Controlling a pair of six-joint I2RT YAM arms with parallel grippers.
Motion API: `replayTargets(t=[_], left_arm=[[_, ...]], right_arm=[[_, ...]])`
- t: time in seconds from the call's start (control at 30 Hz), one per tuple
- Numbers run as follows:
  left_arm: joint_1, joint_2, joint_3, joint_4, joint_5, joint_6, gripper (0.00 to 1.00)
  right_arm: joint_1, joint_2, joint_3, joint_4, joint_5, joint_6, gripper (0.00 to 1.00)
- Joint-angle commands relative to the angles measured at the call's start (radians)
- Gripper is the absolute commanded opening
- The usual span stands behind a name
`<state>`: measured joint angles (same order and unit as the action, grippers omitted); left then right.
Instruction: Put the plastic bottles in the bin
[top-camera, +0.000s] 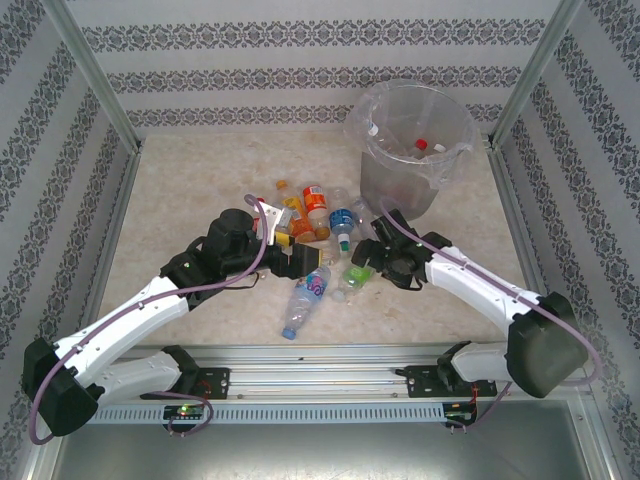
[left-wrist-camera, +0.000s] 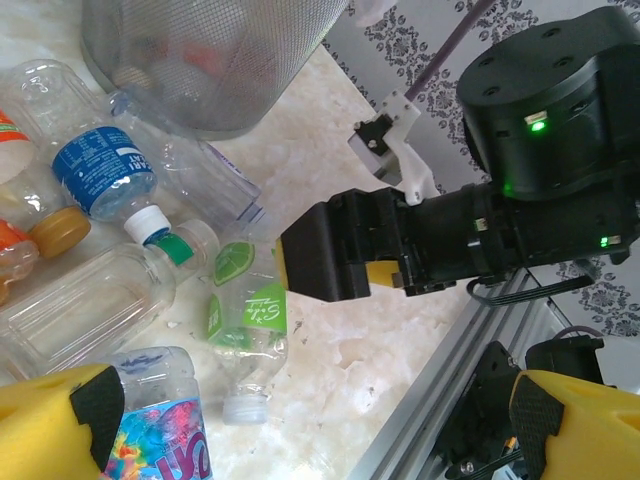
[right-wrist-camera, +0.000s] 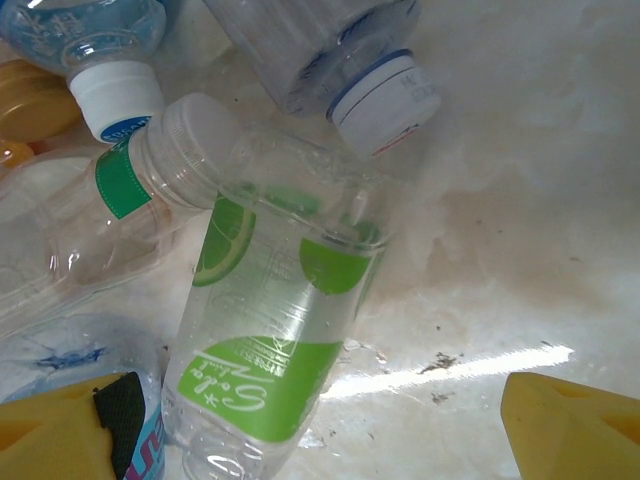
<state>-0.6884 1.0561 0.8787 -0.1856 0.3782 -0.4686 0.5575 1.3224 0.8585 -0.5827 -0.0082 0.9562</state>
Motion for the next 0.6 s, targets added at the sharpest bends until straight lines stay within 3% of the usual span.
replayTargets(t=[0.0,0.57], left_arm=[[-0.012,0.001,0.017,0.032,-0.020,-0.019,1.00],[-0.013,0.005,0.020,0.002,-0.014,-0.024,1.00]], right_arm=[[0.015,0.035,-0.012,0.069,0.008,0.037,0.92],[0.014,0.222,0.003,0.200,0.034,0.096,0.84]])
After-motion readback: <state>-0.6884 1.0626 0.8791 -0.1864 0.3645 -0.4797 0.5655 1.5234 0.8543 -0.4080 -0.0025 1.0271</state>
